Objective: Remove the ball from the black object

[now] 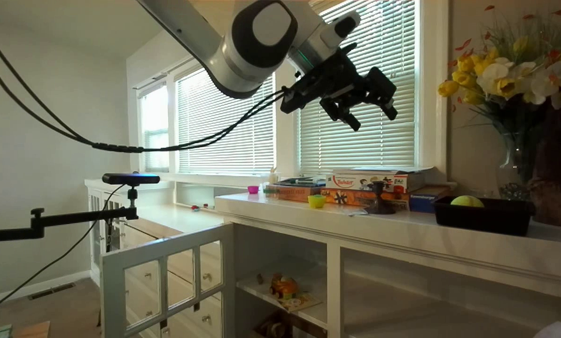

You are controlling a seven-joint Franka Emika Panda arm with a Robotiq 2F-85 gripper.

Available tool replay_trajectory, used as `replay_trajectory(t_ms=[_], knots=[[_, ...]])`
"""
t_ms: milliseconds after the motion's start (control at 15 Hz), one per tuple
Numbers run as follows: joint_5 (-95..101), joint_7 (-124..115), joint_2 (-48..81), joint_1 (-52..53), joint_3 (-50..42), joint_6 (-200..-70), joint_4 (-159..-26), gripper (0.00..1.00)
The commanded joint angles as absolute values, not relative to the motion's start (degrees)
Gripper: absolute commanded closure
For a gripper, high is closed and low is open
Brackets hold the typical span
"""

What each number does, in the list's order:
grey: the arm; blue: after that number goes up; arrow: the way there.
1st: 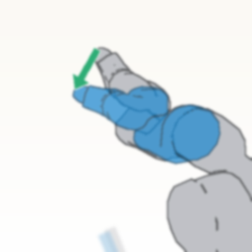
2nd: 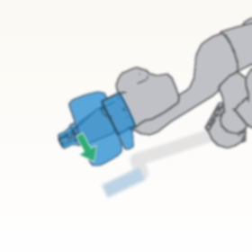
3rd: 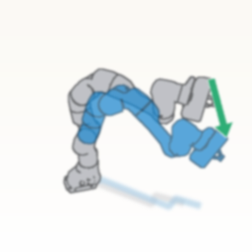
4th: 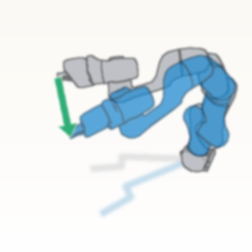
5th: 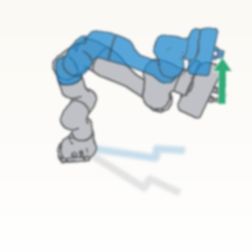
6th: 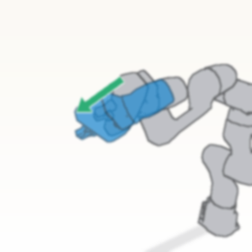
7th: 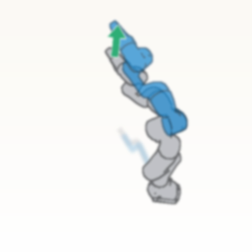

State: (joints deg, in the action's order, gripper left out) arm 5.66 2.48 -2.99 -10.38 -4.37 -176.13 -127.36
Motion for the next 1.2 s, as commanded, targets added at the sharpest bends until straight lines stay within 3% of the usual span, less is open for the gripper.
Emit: replay_trajectory(t_ms=[0, 467, 867, 1133], knots=[[-8.36, 18.12, 2.79, -5.22, -4.72, -173.94, -119.21, 0.0], [-24.73, 34.93, 14.95, -12.57, -3.16, -166.19, -98.28, 0.0], [-15.29, 16.0, 29.76, -10.8, -14.34, -159.2, -81.78, 0.0], [-8.13, 5.83, 37.0, -13.88, -11.65, -151.7, -71.36, 0.0]])
